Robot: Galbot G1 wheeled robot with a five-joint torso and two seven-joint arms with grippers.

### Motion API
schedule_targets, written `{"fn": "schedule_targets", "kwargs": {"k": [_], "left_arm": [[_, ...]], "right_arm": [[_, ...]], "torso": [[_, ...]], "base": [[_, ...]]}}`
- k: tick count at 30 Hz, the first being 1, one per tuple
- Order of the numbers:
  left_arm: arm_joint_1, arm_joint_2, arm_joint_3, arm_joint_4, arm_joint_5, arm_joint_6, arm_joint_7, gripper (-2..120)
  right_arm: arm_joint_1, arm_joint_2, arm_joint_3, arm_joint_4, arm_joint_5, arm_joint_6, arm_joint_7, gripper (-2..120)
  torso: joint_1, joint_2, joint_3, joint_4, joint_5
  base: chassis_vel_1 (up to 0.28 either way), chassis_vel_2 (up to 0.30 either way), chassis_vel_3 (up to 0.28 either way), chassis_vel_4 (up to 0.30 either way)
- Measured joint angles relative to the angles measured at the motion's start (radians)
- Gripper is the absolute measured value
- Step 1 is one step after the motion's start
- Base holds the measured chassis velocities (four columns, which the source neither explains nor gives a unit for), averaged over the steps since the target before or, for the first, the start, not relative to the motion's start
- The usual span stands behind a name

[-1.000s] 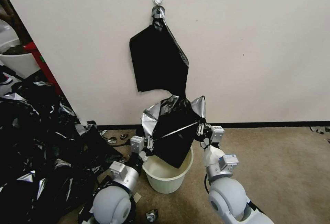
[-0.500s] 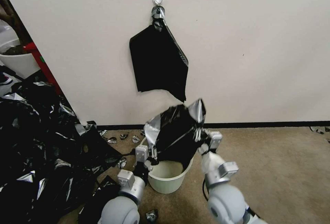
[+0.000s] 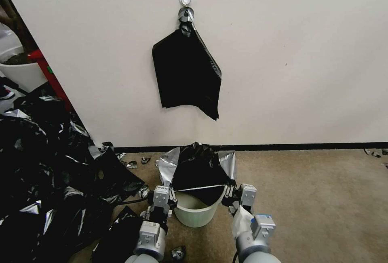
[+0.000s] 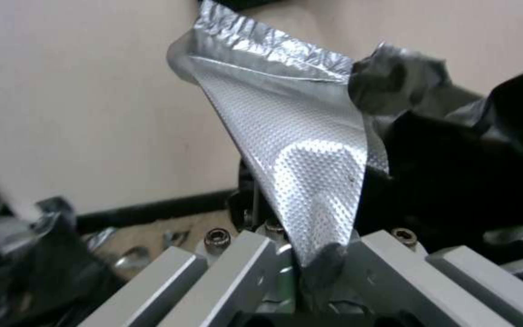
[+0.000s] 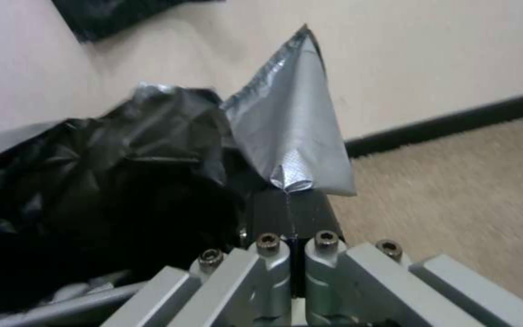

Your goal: Place a trash bag onto the trash bin.

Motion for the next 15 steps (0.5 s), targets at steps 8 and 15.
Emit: {"fn": "schedule_targets", "kwargs": {"k": [8,15], "left_arm": [[0.023,0.036,0.054,-0.042,-0.065,0.139,-0.159,0],[0.026,0.021,0.072,0.016,-0.093,0.143,-0.237,0]], "right_arm": [[-0.025,-0.031,-0.031,0.017,0.018,-0.104,0.068,0],[-0.021,-0.041,-0.057,-0.022,0.016,-0.179,0.098,0]], "torso": [[0.000,0.000,0.000,0.0000,0.0000],[0.000,0.000,0.000,0.0000,0.0001]], "base": [[0.000,0.000,0.000,0.000],[0.000,0.000,0.000,0.000]]}}
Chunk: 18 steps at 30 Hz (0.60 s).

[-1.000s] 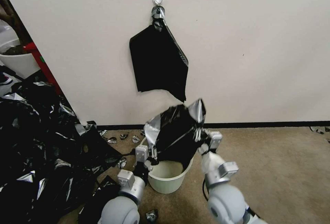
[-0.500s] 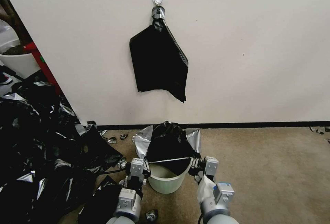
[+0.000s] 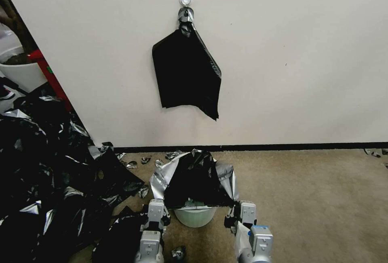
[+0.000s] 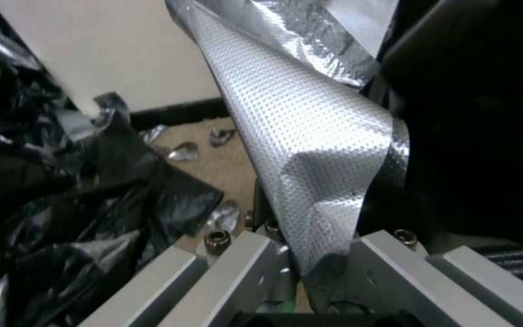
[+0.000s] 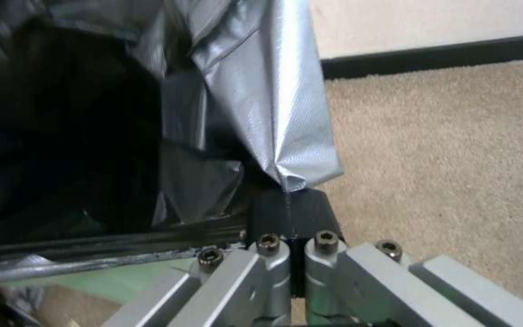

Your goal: Place a trash bag onto the trash bin.

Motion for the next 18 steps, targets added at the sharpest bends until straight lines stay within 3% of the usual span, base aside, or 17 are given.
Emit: {"fn": "schedule_targets", "kwargs": {"k": [9,12,18], "left_arm": [[-0.031,-0.022,-0.011,0.077,-0.047,-0.006,-0.014,0],[-0.058,-0.040,-0.018,0.136,-0.074,-0.014,-0.014,0],[-0.086,-0.055,-0.026,0.164,-0.106,-0.006,-0.004,0]], "right_arm": [[0.021,-0.005,-0.014,-0.051,-0.004,-0.044,0.003,0],[0.048,0.000,-0.015,-0.094,0.001,-0.057,0.001,0],[0.082,0.006,-0.011,-0.121,0.025,-0.077,-0.003,0]], "torso": [[0.000,0.000,0.000,-0.0002,0.0005],[0.000,0.000,0.000,0.0001,-0.0005],[0.000,0.000,0.000,0.0000,-0.0004]], "base": [[0.000,0.000,0.000,0.000],[0.000,0.000,0.000,0.000],[0.000,0.000,0.000,0.000]]}}
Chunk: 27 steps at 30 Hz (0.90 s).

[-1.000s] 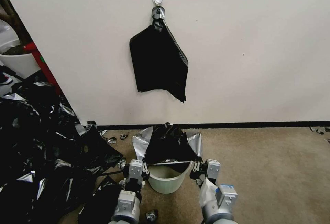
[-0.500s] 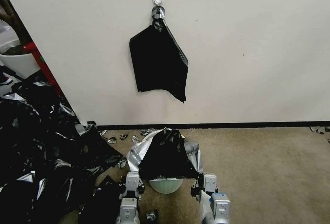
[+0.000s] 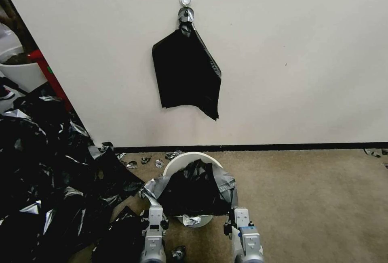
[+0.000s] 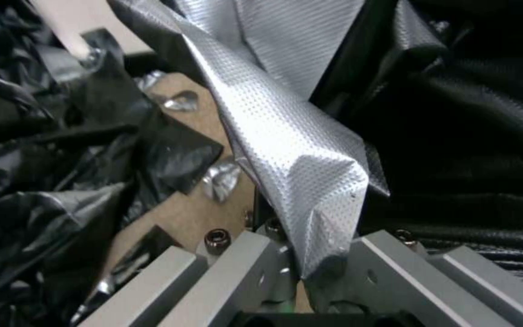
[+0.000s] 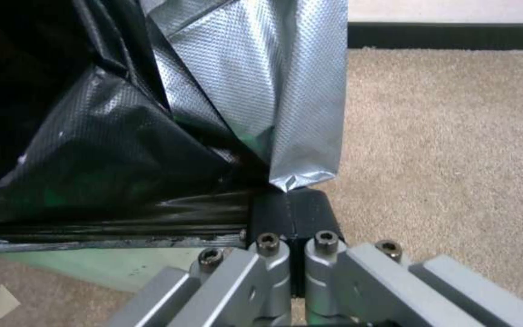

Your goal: Place a trash bag onto the trash bin.

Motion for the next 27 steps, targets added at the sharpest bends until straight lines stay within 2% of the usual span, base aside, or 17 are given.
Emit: {"fn": "schedule_targets", "kwargs": {"k": [2,6,9,15,20,23,27], "left_arm": [[-0.012,0.002,-0.003,0.003,-0.027,0.034,0.015,0],[-0.021,0.002,-0.005,0.006,-0.040,0.056,0.026,0],[-0.064,-0.001,-0.011,0.046,-0.057,0.106,0.061,0],[-0.094,-0.005,-0.010,0.084,-0.066,0.119,0.081,0],[-0.083,0.006,-0.018,0.063,-0.087,0.115,0.091,0],[-0.068,0.019,-0.027,0.036,-0.103,0.114,0.091,3],[-0.029,0.083,-0.043,-0.043,-0.134,0.135,0.091,21]], "right_arm": [[0.021,0.000,0.001,-0.004,0.029,-0.027,0.002,0],[0.034,0.001,0.000,-0.009,0.044,-0.041,0.002,0],[0.078,0.018,-0.006,-0.073,0.064,-0.071,-0.007,0],[0.108,0.028,-0.007,-0.128,0.064,-0.074,-0.023,0],[0.093,0.016,0.006,-0.104,0.061,-0.074,-0.042,0],[0.071,0.003,0.018,-0.069,0.059,-0.072,-0.055,8],[0.013,-0.047,0.033,0.031,0.070,-0.070,-0.069,26]], "torso": [[0.000,0.000,0.000,0.0000,0.0002],[0.000,0.000,0.000,0.0001,0.0003],[0.000,0.000,0.000,0.0000,0.0003],[0.000,0.000,0.000,0.0000,0.0004],[0.000,0.000,0.000,0.0000,0.0003],[0.000,0.000,0.000,0.0000,0.0003],[0.000,0.000,0.000,0.0000,0.0003]], "base": [[0.000,0.000,0.000,0.000],[0.000,0.000,0.000,0.000],[0.000,0.000,0.000,0.000],[0.000,0.000,0.000,0.000],[0.000,0.000,0.000,0.000],[0.000,0.000,0.000,0.000],[0.000,0.000,0.000,0.000]]}}
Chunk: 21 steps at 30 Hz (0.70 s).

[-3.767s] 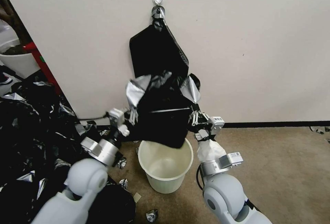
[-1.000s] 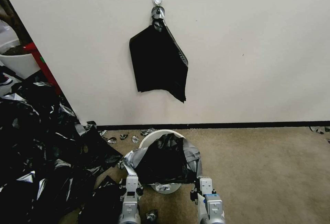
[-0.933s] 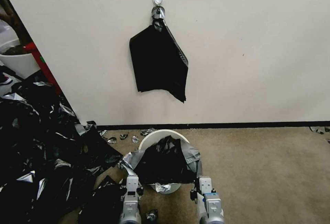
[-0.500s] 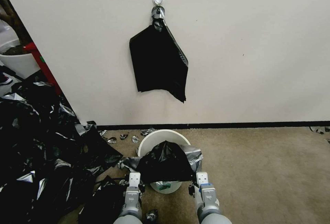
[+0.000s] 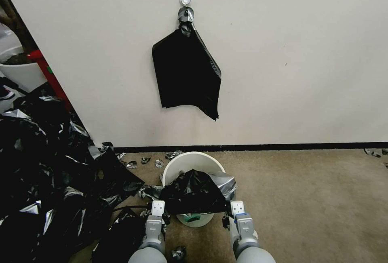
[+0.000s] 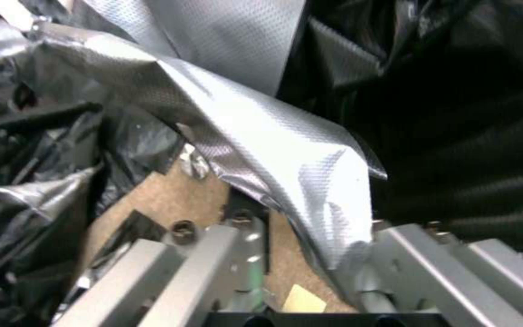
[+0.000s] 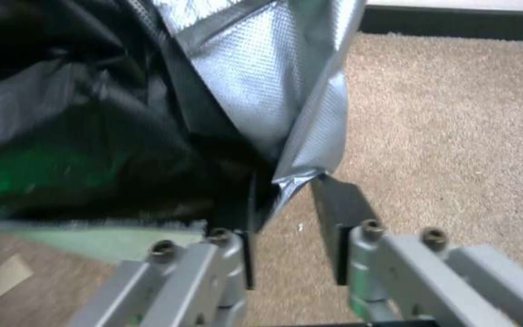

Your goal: Place a trash bag onto the trash bin.

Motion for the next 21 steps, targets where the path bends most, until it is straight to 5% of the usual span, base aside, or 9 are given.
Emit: {"fn": "schedule_targets", "kwargs": {"k": [7,14,19,21], "left_arm": [[0.063,0.093,-0.035,-0.137,-0.006,-0.001,0.007,45],[0.110,0.109,-0.063,-0.221,0.045,-0.061,0.009,70],[0.121,0.090,-0.064,-0.204,0.051,-0.088,0.043,85],[0.133,0.087,-0.076,-0.169,0.054,-0.166,0.128,95]], "right_arm": [[-0.113,-0.093,0.036,0.161,0.011,0.008,-0.012,51],[-0.129,-0.107,0.116,0.281,0.029,0.066,-0.084,76],[-0.010,-0.070,0.179,0.255,0.054,0.112,-0.176,91],[0.086,-0.055,0.201,0.208,0.097,0.125,-0.244,99]], "torso": [[0.000,0.000,0.000,-0.0001,0.0001],[0.000,0.000,0.000,-0.0002,0.0000],[0.000,0.000,0.000,-0.0001,0.0001],[0.000,0.000,0.000,0.0000,-0.0001]], "base": [[0.000,0.000,0.000,0.000],[0.000,0.000,0.000,0.000],[0.000,0.000,0.000,0.000],[0.000,0.000,0.000,0.000]]}}
